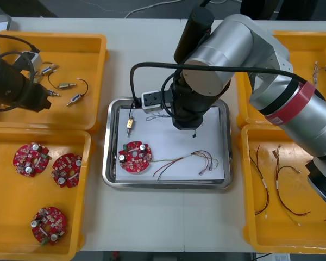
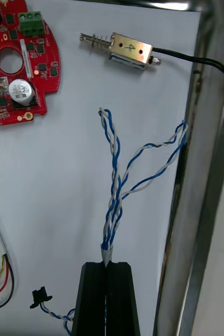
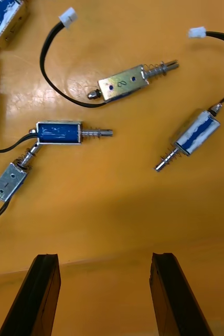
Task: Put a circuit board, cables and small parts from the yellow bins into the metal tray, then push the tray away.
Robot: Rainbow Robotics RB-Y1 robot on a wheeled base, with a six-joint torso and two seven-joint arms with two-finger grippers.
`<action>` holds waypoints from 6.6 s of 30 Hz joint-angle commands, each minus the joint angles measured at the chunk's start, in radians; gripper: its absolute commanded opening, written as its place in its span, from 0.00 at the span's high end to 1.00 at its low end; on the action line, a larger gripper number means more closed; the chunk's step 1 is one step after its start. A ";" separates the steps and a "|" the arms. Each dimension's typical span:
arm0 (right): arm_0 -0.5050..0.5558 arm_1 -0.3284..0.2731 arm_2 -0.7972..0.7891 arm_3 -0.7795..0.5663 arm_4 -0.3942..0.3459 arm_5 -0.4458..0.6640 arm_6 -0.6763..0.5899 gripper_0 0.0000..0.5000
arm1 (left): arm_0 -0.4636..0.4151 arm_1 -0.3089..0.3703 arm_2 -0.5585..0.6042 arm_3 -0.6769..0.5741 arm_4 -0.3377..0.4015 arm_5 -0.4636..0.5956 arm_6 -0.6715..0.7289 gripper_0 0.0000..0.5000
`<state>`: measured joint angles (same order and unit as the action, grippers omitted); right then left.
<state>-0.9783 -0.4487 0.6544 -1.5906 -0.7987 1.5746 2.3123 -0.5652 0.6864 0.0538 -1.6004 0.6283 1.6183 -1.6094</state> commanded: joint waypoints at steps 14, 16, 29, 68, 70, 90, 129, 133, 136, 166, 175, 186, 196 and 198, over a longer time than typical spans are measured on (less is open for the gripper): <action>-0.023 -0.094 0.162 0.063 -0.068 -0.120 0.079 1.00 | -0.249 0.062 0.029 0.367 0.007 -0.034 -0.555 0.00; -0.022 -0.094 0.162 0.072 -0.071 -0.120 0.084 1.00 | -0.260 0.062 0.015 0.405 0.008 -0.061 -0.592 0.00; -0.023 -0.104 0.139 0.083 -0.135 -0.125 0.101 0.06 | -0.302 0.048 0.011 0.626 0.030 -0.209 -0.865 0.00; 0.171 -0.120 -0.446 -0.433 -0.033 0.345 -0.715 0.05 | -0.213 0.048 -0.034 0.636 0.016 -0.301 -0.946 0.06; 0.201 -0.139 -0.470 -0.462 -0.039 0.345 -0.764 0.05 | -0.206 0.048 -0.032 0.636 0.014 -0.304 -0.949 0.14; 0.362 -0.272 -0.750 -0.534 -0.073 0.345 -1.088 0.05 | -0.225 0.051 0.011 0.620 0.037 -0.241 -0.942 1.00; 0.765 -0.383 -0.998 -0.623 -0.094 0.345 -1.099 0.00 | -0.334 0.027 0.024 0.048 0.028 0.302 -0.161 1.00; 0.774 -0.381 -0.998 -0.623 -0.096 0.345 -1.094 0.00 | -0.331 -0.019 0.015 -0.013 0.036 0.302 -0.046 1.00; 0.776 -0.383 -0.998 -0.623 -0.099 0.345 -1.096 0.00 | -0.331 -0.048 -0.011 -0.050 0.036 0.302 0.052 1.00; 0.776 -0.383 -0.996 -0.623 -0.106 0.345 -1.073 0.00 | -0.320 -0.261 -0.555 -0.240 -0.087 0.302 0.899 1.00; 0.776 -0.383 -0.996 -0.623 -0.111 0.345 -1.074 0.00 | -0.317 -0.308 -0.652 -0.210 -0.128 0.255 0.974 1.00; 0.776 -0.381 -0.996 -0.623 -0.120 0.345 -1.073 0.00 | -0.260 -0.317 -0.670 -0.110 -0.219 0.057 0.890 1.00; 0.776 -0.383 -0.996 -0.623 -0.131 0.345 -1.079 0.00 | -0.249 -0.318 -0.729 -0.046 -0.239 -0.003 0.864 1.00; 0.776 -0.383 -0.996 -0.623 -0.131 0.345 -1.079 0.00 | -0.242 -0.318 -0.732 -0.046 -0.237 -0.008 0.862 1.00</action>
<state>-0.2136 -0.7924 -0.3113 -2.1857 -0.9204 1.9168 1.2167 -0.8256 0.3923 -0.6551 -1.6370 0.4022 1.6274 -0.6641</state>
